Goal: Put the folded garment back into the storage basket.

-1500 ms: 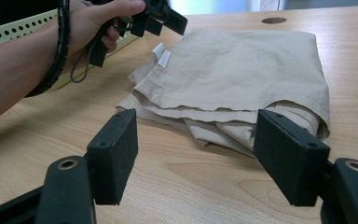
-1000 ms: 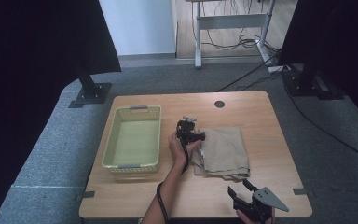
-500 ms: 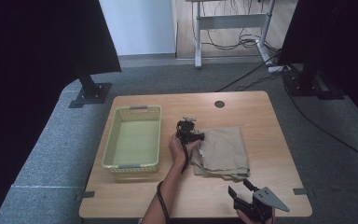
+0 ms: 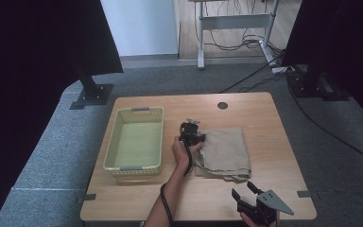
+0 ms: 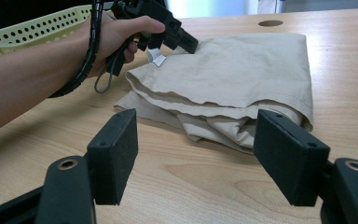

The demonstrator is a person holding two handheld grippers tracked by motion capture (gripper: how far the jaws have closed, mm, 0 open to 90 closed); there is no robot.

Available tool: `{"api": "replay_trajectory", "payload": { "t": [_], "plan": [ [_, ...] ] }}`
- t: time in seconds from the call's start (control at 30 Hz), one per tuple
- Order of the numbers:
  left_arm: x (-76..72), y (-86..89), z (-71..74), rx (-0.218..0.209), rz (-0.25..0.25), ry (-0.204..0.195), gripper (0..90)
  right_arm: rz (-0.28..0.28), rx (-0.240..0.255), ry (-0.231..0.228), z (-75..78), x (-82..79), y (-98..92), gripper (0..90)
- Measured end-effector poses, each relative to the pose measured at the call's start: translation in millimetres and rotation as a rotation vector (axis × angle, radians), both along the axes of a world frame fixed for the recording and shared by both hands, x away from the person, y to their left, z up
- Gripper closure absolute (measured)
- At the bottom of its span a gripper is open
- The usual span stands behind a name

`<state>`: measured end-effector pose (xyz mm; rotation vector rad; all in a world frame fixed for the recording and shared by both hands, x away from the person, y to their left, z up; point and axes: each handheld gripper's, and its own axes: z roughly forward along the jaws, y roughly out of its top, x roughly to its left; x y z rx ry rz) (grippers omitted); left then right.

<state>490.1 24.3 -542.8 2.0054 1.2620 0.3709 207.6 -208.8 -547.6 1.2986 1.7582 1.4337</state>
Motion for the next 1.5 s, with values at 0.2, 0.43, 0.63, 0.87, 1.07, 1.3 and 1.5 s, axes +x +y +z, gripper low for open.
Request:
{"api": "replay_trajectory", "payload": {
  "t": [0.2, 0.43, 0.63, 0.87, 1.07, 1.3, 1.5],
  "plan": [
    [-1.6, 5.8, -0.9, -0.01, -0.011, -0.024, 81.7, -0.007, 0.002, -0.005, 0.3, -0.3, -0.5, 30.9],
    [-5.2, 5.4, -0.1, 0.003, 0.0, -0.058, 86.1, -0.024, 0.008, -0.011, 0.4, -1.1, -2.5, 31.0],
    [-7.8, 7.3, 1.0, 0.005, 0.006, -0.077, 86.7, -0.034, 0.014, -0.019, 0.5, -1.7, -3.8, 31.1],
    [-13.9, 8.9, 4.2, 0.003, 0.006, -0.108, 87.0, -0.045, 0.019, -0.02, 0.3, -1.9, -4.7, 31.1],
    [-18.8, 10.1, 10.1, 0.004, -0.003, -0.139, 87.1, -0.052, 0.025, -0.022, 0.1, -2.0, -5.5, 31.2],
    [-24.4, 12.1, 17.8, 0.001, -0.01, -0.166, 87.2, -0.063, 0.029, -0.026, 0.3, -1.6, -7.1, 31.3],
    [-27.0, 14.2, 20.6, -0.006, -0.006, -0.175, 87.1, -0.073, 0.037, -0.02, -0.9, 0.6, -9.2, 31.3]
  ]
}}
